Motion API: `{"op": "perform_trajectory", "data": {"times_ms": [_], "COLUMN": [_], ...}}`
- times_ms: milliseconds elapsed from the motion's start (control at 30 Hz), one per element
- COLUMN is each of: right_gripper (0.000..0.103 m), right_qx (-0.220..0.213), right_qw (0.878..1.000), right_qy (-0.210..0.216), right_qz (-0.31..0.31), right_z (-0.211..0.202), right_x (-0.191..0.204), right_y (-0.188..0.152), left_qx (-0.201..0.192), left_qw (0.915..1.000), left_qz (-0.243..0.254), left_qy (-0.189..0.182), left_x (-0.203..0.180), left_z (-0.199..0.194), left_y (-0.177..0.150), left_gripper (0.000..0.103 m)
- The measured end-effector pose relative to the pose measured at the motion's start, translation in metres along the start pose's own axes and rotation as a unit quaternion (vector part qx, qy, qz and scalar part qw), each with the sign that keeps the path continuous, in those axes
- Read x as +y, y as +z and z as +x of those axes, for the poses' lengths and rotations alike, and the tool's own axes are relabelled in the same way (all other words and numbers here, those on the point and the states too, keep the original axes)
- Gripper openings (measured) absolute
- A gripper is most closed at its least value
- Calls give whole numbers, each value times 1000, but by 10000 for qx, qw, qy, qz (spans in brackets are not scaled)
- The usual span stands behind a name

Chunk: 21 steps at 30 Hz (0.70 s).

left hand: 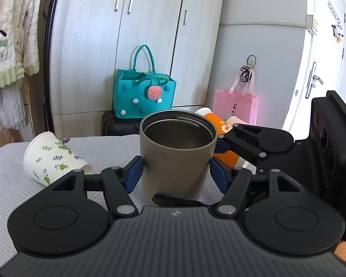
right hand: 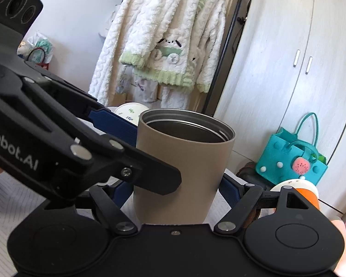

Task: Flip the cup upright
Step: 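Lower the upright tan cup onto the table with the right tool, then open the right tool and pull it back from the tan cup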

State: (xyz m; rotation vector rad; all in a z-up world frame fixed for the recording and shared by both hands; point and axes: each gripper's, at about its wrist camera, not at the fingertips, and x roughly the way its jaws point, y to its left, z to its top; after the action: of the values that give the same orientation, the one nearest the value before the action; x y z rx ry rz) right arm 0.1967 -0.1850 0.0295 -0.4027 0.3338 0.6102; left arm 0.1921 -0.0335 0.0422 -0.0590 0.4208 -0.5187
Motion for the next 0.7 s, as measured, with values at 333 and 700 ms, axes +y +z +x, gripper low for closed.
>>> {"op": "perform_trajectory", "data": {"times_ms": [333, 700], "right_gripper": [84, 84], "right_qx": [306, 246], "right_qw": [9981, 9977], "right_qy": [160, -161], "right_qz": [501, 607], "right_z": [5, -30], "right_x": [-12, -4], "right_y": [-5, -1], "left_qx": [113, 110], "left_qw": [9993, 9988], "left_qz": [-297, -422], "left_qy": [-190, 201], "left_x": [-1, -6], "left_z": [3, -29], "left_y": [-3, -3], "left_gripper": [63, 70]}}
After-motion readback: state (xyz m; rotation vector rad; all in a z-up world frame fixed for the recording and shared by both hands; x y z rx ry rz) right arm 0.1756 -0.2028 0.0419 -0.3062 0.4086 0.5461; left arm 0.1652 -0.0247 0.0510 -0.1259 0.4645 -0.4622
